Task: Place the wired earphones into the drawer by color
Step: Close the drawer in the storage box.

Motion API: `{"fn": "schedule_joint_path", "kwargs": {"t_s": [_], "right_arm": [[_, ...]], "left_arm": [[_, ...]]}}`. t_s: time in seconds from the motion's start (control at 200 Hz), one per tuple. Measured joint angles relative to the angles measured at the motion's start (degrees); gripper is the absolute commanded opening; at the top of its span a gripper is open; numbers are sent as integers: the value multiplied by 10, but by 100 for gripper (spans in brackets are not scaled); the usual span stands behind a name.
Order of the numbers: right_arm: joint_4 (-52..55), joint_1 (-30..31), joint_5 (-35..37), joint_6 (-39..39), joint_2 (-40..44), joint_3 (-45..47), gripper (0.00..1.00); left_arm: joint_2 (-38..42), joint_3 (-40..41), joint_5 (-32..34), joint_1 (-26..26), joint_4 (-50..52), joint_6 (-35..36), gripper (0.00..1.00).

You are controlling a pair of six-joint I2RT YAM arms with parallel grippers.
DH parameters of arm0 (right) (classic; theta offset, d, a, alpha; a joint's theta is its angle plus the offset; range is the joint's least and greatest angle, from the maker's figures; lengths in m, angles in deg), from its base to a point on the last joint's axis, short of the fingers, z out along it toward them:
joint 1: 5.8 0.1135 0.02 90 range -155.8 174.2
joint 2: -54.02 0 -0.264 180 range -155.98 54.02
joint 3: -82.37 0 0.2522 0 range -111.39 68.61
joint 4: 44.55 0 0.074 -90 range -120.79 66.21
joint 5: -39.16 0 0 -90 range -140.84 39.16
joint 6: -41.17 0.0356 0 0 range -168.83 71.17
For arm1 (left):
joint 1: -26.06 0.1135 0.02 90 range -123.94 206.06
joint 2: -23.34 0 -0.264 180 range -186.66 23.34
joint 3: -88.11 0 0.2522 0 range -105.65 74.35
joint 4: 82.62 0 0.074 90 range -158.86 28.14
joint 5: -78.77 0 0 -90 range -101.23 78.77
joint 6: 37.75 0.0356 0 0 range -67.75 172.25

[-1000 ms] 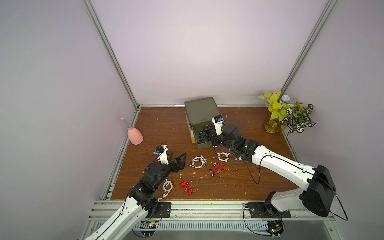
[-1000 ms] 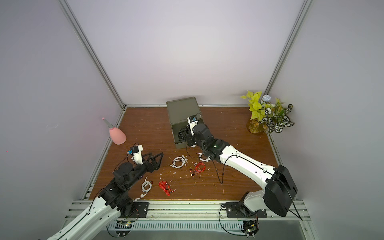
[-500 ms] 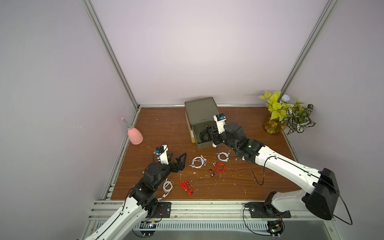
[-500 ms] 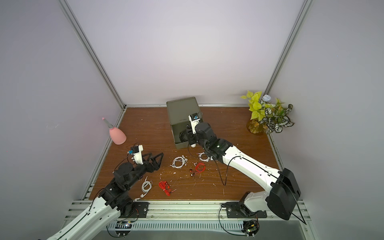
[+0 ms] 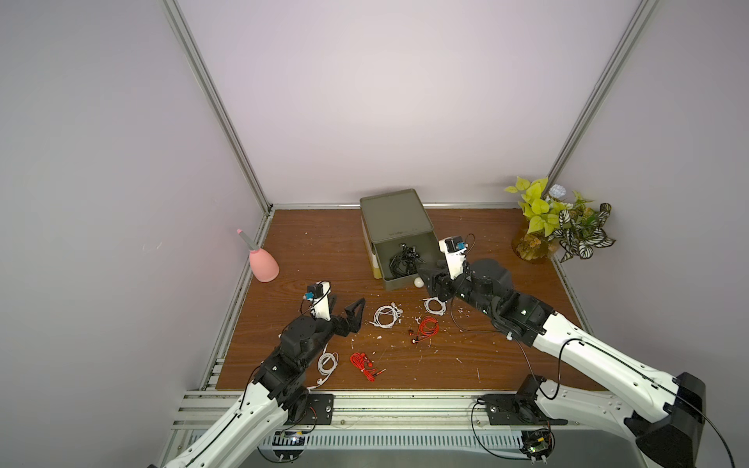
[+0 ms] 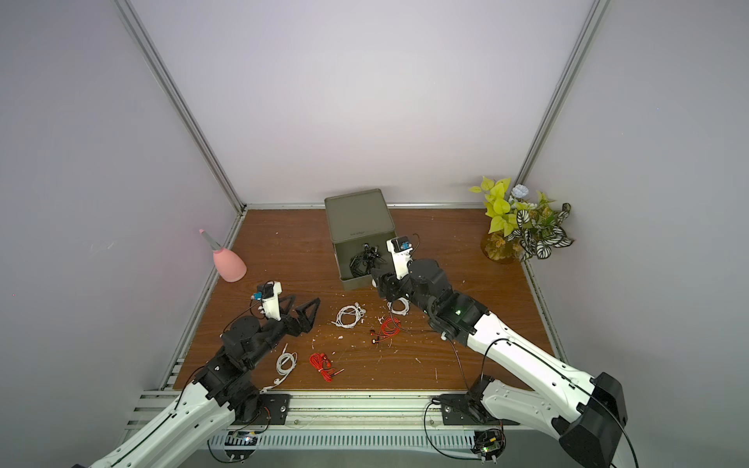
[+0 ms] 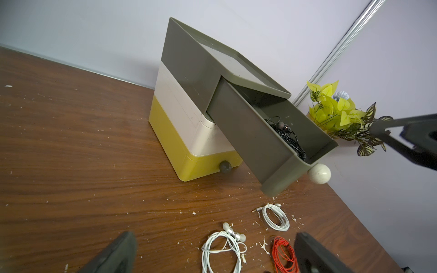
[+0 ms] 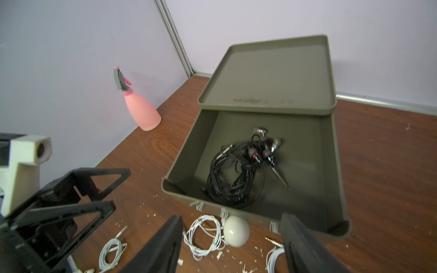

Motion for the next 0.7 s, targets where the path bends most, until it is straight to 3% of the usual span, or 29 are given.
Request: {"fn": "schedule_joint_path", "kwargs": {"t_s": [0.345,0.701], "right_arm": [[-21,0,-61,63,23,87,79],[-71,0,-75,90,-3,96,79]], "left_arm": [[-12,37,4,0,-44,61,100],[-1,68,4,0,-66,108,100]]}}
